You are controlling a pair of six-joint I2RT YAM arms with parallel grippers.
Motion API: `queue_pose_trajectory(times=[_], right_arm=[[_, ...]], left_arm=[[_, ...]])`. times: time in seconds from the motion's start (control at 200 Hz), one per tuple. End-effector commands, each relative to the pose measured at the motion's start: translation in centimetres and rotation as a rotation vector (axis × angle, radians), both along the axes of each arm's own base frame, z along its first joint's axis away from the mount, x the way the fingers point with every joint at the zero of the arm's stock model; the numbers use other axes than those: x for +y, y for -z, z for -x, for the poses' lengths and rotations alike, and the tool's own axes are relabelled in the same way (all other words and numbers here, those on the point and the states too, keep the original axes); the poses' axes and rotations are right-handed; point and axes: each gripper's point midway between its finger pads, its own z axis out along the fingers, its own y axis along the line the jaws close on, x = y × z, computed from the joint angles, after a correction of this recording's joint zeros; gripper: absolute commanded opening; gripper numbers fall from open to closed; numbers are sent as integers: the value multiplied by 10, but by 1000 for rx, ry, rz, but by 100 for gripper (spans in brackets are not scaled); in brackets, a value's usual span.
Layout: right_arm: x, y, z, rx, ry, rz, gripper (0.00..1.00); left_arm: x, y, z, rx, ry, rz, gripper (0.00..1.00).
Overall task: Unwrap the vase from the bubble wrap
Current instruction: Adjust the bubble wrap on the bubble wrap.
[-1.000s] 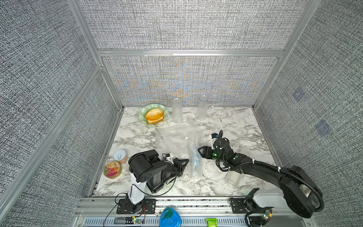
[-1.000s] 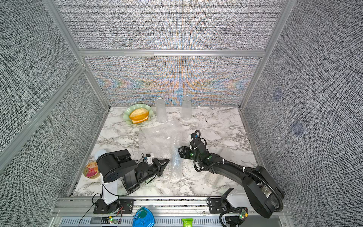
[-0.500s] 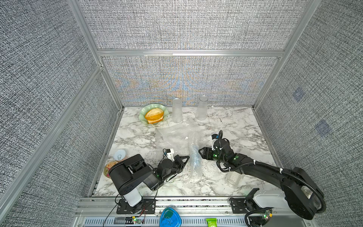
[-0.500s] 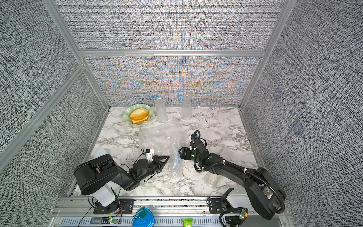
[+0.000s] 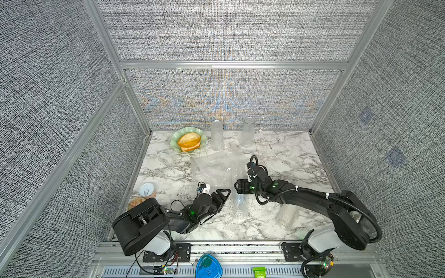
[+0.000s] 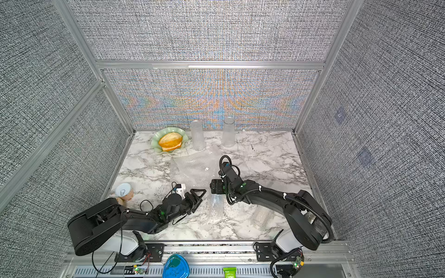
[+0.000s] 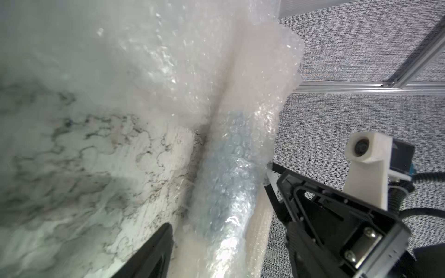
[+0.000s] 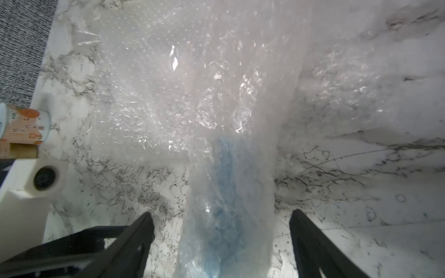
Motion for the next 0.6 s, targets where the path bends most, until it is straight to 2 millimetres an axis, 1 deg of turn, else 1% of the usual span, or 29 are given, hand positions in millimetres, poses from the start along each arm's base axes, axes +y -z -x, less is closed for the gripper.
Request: queue_pose_trajectory(times=[0.0, 0.075, 0.105, 0.12, 0.205, 0.28, 0.31, 0.425, 0.46, 0.53, 0.595], right_arm=[[-6, 14, 1, 46, 33, 70, 84], [-2, 20, -2, 66, 48, 82, 84], [-5, 27, -1, 84, 56, 98, 84], [1, 20, -7, 73, 60, 86, 84], [5, 27, -10, 103, 65, 103, 84], [9, 33, -10, 128, 66, 101, 80], [11, 35, -10, 133, 66, 98, 77], [13, 33, -11, 141, 66, 83, 54], [13, 31, -10, 140, 66, 77, 48], [13, 25, -9, 136, 67, 49, 39], [14, 16, -8, 118, 63, 1, 35]], left_arm=[[2, 11, 3, 19, 12, -32, 76], [0, 14, 4, 29, 18, -22, 76], [0, 16, 5, 34, 19, -22, 76], [-1, 16, 4, 34, 21, -19, 76], [-2, 17, 5, 38, 23, -5, 76], [-2, 17, 6, 36, 26, 1, 76], [-3, 17, 6, 35, 30, 0, 75], [-6, 14, 5, 30, 39, 5, 74], [-7, 14, 5, 29, 41, 8, 75], [-7, 13, 6, 28, 45, 10, 74], [-7, 13, 6, 27, 47, 13, 74]])
